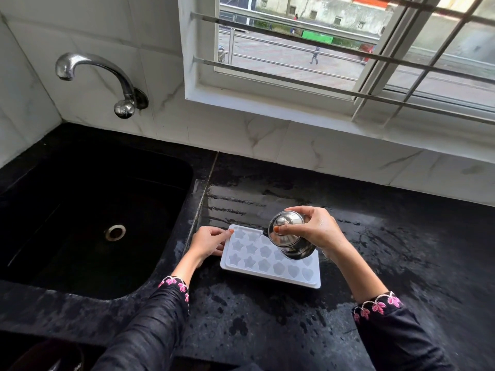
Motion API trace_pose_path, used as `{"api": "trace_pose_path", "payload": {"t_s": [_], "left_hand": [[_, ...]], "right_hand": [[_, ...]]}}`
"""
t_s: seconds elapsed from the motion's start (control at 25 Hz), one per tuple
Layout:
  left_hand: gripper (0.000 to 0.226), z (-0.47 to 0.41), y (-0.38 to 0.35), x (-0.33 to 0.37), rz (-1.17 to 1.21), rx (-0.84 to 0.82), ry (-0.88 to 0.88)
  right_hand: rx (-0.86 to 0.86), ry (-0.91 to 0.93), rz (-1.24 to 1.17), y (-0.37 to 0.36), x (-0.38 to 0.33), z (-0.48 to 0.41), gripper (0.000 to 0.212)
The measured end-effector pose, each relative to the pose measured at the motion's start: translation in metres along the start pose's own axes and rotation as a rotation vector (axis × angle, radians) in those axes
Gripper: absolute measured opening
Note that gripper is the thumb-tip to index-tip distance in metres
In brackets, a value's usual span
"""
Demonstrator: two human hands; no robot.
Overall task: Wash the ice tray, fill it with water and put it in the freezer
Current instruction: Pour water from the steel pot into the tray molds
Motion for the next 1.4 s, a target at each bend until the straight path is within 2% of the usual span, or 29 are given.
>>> {"api": "trace_pose_path", "payload": {"t_s": [0.4, 0.64, 1.4], "left_hand": [[0.026, 0.001, -0.001, 0.001, -0.008, 0.006, 0.004], [0.026, 0.001, -0.001, 0.002, -0.01, 0.0, 0.002], [0.029, 0.003, -0.002, 0.002, 0.009, 0.002, 0.01]], "right_hand": [[0.022, -0.05, -0.071, 0.009, 0.017, 0.008, 0.064], [0.05, -0.052, -0.027, 0.018, 0.022, 0.015, 0.051], [0.076, -0.04, -0.042, 0.023, 0.027, 0.019, 0.049]]}}
Point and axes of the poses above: each hand's wrist, its own z-axis away from the middle knuckle, its own y-axis out of the back of the hand, x = y × z, the point moved 1 cm from there along -z, towards the middle knuckle, and after that the axes turned 4 degrees about y, right-handed, at the moved point
